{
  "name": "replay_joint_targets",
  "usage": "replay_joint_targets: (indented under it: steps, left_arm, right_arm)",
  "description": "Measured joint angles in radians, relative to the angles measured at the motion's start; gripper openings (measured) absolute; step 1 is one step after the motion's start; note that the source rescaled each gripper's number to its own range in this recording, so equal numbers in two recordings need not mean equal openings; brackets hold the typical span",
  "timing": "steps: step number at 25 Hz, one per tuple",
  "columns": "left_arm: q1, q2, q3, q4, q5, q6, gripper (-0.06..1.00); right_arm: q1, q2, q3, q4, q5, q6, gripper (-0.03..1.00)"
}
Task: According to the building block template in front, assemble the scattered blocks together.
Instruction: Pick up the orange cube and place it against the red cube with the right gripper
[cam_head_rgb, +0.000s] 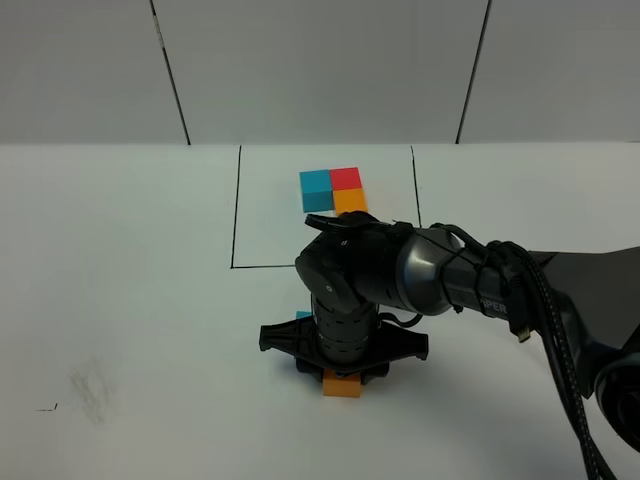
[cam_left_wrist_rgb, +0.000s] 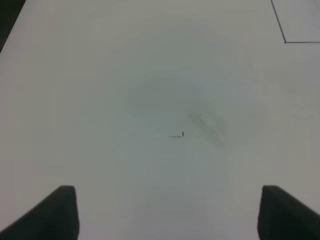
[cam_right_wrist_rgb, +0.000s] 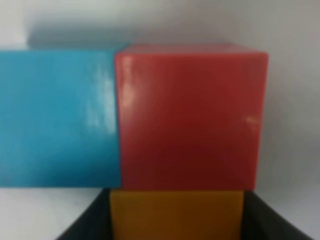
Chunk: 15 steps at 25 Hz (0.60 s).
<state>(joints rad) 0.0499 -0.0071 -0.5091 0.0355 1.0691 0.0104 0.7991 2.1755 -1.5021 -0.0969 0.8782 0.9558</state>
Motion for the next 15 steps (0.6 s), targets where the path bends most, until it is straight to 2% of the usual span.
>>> replay_joint_targets:
  steps: [15]
  left_arm:
    - [0.000, 0.000, 0.000, 0.000, 0.000, 0.001, 0.84]
  right_arm:
    - [-0.005, 0.000, 0.000, 0.011, -0.008, -0.106, 0.00]
